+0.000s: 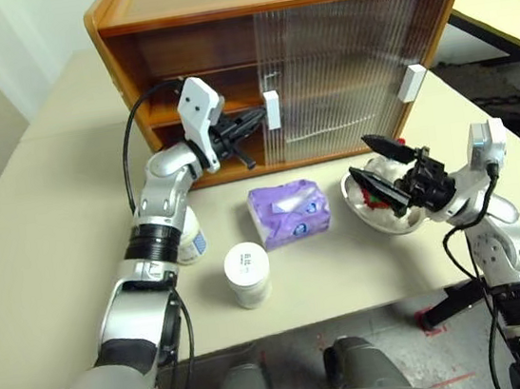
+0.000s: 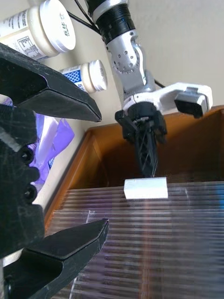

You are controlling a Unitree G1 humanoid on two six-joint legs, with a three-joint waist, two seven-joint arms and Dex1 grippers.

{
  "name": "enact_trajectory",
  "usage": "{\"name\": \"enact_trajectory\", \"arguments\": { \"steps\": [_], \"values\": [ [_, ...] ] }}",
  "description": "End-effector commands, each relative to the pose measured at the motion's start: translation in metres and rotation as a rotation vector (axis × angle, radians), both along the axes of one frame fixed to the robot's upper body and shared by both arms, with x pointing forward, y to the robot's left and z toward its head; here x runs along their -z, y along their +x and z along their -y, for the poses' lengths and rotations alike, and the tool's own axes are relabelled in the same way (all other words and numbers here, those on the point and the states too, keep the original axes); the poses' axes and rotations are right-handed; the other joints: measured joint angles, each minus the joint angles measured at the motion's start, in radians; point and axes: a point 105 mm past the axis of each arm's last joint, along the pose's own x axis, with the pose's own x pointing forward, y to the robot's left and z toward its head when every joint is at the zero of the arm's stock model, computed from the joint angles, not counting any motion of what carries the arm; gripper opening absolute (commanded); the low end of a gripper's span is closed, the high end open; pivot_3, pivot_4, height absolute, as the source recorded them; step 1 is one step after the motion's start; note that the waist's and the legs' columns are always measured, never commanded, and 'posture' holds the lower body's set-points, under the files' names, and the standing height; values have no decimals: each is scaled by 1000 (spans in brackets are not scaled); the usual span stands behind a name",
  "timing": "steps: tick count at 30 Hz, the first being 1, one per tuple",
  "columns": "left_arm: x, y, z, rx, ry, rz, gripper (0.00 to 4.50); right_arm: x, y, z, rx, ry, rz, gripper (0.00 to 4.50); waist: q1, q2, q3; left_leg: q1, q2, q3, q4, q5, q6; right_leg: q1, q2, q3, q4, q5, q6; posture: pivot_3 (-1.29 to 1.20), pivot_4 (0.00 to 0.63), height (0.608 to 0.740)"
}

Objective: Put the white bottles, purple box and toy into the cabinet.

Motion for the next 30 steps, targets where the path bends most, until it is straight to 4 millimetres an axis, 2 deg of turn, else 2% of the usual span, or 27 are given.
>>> {"name": "enact_trajectory", "arguments": {
  "steps": [1,5,11,15,20,23,27,30],
  "values": [
    [-1,1,13,41,26,12,25,-6,-3,2,11,11,20,4500,-11,0,0,0,0,0,0,0,0,0,0,0,0,0,1,-84,0,740],
    [-2,2,21,61,20,13,25,-11,-5,6,33,24,26,4500,-24,0,0,0,0,0,1,0,0,0,0,1,0,-1,2,-98,0,740],
    [-6,4,23,70,21,23,25,-8,-9,9,44,14,17,4500,-23,0,0,-2,-1,-1,5,0,0,1,0,1,0,-1,3,-115,0,740],
    [-11,0,14,69,19,32,25,-4,-9,8,38,11,10,4500,-26,0,0,-3,-1,-1,9,-1,1,1,0,1,0,0,5,-98,0,740],
    [-24,-12,-10,68,-39,8,25,2,-6,5,8,9,-2,4500,-47,1,0,-3,0,0,10,-1,1,1,0,2,1,0,6,-59,0,740],
    [-34,-23,-22,83,-46,14,666,3,-3,3,-15,8,-5,4500,-61,1,1,-2,0,0,10,-1,1,1,0,2,4,0,5,-24,0,740],
    [-41,-40,-44,101,-50,-5,2163,5,3,-2,-59,-2,-8,4500,-70,3,2,1,0,0,11,-1,1,1,0,3,8,-1,7,1,0,740],
    [-48,-47,-69,37,-84,-67,3390,5,5,-3,-76,-3,-5,4500,-66,4,3,2,0,0,11,-1,0,1,0,2,10,-3,6,27,0,740]
  ]
}}
